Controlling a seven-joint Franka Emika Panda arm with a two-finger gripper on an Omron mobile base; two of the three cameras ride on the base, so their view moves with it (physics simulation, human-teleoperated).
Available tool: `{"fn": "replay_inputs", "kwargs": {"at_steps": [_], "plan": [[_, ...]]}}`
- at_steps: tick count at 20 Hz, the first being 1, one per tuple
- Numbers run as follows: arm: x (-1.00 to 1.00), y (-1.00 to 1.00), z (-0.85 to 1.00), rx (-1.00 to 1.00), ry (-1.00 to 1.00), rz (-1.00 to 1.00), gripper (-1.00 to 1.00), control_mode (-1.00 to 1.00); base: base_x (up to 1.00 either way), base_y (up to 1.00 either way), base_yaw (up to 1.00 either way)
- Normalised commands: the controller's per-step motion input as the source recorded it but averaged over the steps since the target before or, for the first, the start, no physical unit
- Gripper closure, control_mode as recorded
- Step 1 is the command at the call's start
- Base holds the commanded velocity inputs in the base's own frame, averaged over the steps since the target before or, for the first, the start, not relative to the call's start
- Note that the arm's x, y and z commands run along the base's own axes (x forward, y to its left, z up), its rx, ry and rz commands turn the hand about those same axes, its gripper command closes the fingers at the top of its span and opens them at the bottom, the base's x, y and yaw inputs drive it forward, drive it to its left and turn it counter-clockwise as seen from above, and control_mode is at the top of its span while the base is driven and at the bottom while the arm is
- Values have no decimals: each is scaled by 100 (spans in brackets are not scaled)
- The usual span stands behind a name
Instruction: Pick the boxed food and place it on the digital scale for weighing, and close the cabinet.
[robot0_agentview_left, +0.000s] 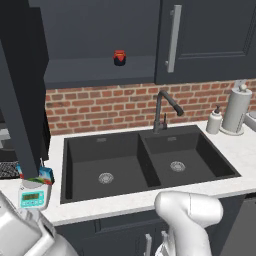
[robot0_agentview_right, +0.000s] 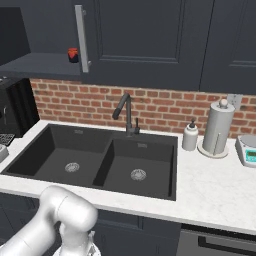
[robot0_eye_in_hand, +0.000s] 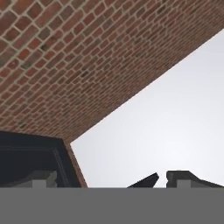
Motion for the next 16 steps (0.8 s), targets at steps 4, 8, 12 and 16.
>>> {"fn": "replay_inputs", "kwargs": {"at_steps": [4,8,12,16], "plan": [[22,34,-30,54,-6,0,-100,-100,0,0,0],[7,62,-56,47,-2,0,-100,-100,0,0,0],[7,77,-58,39,0,0,-100,-100,0,0,0],[0,62,-41,32,0,0,-100,-100,0,0,0]]}}
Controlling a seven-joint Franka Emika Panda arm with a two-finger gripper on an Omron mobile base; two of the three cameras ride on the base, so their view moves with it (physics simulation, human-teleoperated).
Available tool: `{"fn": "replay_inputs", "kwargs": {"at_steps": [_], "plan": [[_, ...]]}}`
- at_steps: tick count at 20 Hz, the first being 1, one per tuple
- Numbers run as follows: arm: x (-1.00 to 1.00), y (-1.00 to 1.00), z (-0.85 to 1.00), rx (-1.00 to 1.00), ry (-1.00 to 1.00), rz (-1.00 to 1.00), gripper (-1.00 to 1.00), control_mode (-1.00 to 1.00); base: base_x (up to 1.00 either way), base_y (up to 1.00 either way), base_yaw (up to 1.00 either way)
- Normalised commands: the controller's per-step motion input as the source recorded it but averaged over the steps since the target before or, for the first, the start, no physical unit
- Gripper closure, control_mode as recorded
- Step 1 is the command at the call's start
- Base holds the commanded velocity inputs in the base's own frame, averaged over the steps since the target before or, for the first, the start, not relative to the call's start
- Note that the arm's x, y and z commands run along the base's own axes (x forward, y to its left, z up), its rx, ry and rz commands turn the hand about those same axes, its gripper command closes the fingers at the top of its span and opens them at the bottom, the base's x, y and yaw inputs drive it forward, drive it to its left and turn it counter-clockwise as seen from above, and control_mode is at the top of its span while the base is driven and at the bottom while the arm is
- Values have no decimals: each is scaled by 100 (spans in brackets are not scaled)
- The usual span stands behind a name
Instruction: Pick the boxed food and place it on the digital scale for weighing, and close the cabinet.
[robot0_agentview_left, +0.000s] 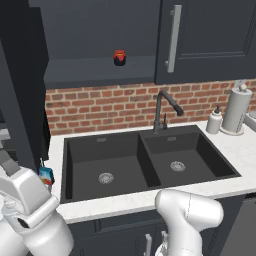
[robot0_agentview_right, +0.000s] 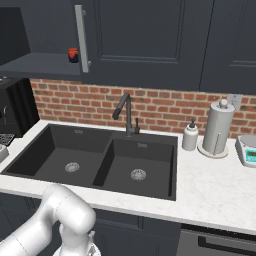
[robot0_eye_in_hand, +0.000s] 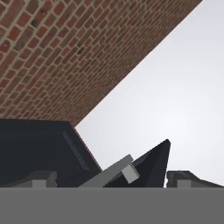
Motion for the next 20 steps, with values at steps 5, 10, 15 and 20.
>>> {"fn": "replay_inputs", "kwargs": {"at_steps": [5,10,15,20], "plan": [[3,37,-49,35,0,0,-100,-100,0,0,0],[14,31,-52,35,0,0,-100,-100,0,0,0],[55,34,-48,21,5,-13,-100,-100,0,0,0],[76,49,-29,0,19,-46,-100,-100,0,0,0]]}}
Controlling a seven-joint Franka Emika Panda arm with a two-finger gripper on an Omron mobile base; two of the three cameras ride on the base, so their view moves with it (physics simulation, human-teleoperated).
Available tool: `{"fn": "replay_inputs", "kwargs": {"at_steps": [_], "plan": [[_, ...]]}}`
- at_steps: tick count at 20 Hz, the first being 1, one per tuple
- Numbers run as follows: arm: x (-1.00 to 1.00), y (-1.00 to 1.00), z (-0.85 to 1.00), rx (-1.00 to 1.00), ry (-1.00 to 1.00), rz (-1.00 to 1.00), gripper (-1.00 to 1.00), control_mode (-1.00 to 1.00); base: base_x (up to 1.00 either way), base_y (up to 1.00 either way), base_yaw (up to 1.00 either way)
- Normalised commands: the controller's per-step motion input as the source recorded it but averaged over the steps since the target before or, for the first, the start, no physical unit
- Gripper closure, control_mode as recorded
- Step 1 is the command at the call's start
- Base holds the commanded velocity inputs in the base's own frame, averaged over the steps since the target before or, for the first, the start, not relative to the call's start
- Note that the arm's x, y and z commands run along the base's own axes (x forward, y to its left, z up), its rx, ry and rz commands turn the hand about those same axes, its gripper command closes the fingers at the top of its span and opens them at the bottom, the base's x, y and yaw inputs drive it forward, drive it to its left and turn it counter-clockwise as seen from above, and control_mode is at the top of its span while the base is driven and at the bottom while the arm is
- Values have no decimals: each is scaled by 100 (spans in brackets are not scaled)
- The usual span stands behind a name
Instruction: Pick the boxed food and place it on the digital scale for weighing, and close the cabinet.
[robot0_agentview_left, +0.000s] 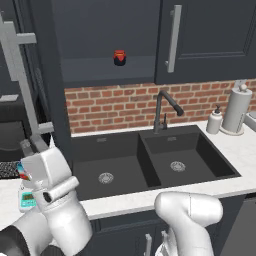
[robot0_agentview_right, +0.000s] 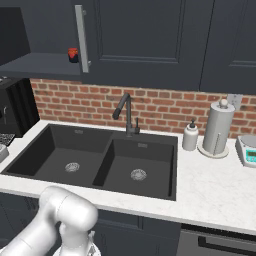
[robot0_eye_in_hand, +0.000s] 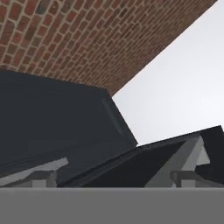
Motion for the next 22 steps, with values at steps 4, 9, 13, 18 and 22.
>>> {"fn": "replay_inputs", "kwargs": {"at_steps": [4,9,13,18,22], "plan": [[59,13,-9,0,25,-56,-100,-100,0,0,0],[38,-21,0,5,24,-51,-100,-100,0,0,0],[49,-49,3,10,25,-48,-100,-100,0,0,0],[57,-51,13,9,20,-44,-100,-100,0,0,0],[54,-44,21,8,8,-41,-100,-100,0,0,0]]}}
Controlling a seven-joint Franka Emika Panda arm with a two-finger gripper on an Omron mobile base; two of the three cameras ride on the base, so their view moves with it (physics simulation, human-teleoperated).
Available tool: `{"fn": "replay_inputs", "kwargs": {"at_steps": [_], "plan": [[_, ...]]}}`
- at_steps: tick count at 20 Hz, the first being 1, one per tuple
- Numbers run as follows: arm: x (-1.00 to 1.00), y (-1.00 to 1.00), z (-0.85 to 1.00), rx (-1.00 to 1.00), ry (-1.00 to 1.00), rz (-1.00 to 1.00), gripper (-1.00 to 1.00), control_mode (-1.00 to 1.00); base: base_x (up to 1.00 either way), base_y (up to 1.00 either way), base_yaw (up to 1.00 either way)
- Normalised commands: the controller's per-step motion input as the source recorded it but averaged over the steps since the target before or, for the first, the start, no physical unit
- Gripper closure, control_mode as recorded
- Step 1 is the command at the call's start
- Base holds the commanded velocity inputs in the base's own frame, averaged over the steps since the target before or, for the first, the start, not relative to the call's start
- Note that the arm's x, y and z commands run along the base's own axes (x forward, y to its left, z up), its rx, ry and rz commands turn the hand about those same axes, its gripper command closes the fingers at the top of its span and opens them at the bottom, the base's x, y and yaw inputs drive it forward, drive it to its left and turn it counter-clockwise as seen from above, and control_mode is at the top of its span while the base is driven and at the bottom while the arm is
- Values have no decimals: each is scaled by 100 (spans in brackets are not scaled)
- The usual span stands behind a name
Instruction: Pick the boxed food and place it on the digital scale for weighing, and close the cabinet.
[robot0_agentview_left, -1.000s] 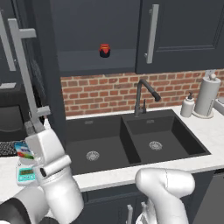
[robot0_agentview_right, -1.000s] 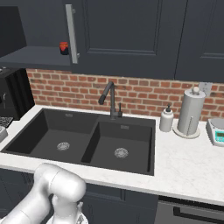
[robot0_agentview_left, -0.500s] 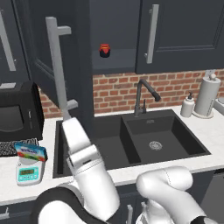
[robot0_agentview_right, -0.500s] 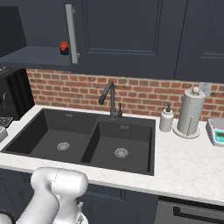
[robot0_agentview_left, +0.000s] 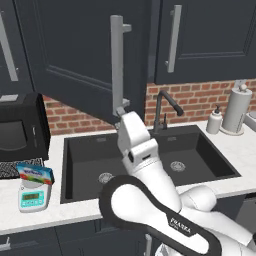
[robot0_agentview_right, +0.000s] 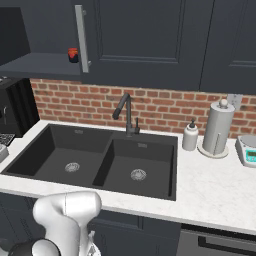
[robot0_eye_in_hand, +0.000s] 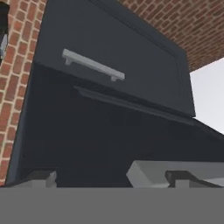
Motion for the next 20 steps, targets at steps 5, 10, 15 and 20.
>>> {"fn": "replay_inputs", "kwargs": {"at_steps": [5,10,15,20], "plan": [[60,-9,30,4,2,-41,-100,-100,0,0,0],[67,0,34,1,0,-41,-100,-100,0,0,0],[71,0,36,0,0,-40,-100,-100,0,0,0],[70,-3,35,0,0,-38,-100,-100,0,0,0]]}}
